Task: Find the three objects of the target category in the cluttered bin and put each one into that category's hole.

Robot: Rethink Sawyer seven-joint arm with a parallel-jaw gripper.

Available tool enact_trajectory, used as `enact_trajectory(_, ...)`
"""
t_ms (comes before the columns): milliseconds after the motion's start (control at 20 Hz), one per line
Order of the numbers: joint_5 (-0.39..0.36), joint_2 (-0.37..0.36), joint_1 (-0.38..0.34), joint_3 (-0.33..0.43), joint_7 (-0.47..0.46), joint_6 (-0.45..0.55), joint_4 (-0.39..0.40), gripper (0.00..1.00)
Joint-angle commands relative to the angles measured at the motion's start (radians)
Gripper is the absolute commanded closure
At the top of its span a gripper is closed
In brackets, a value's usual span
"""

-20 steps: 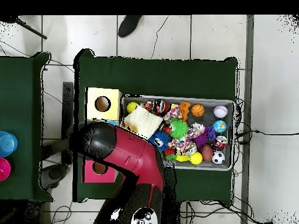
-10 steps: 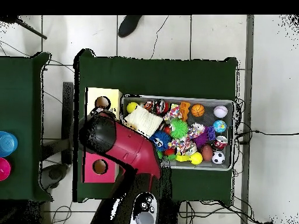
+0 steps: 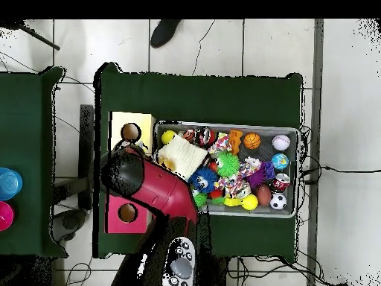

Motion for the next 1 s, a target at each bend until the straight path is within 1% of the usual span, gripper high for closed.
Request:
enact_trajectory(50,0.058,0.055,-0.047,0.132,0.232,-0.004,0.107,1.0)
enact_trajectory(200,0.053,0.057,-0.037,0.109,0.25,0.066,0.094,1.0)
enact_trajectory(500,0.051,0.05,-0.035,0.105,0.25,0.083,0.099,1.0)
enact_trajectory(850,0.026,0.034,-0.009,0.068,0.272,0.143,0.085,1.0)
enact_trajectory(1000,0.012,0.013,0.003,0.049,0.274,0.167,0.084,1.0)
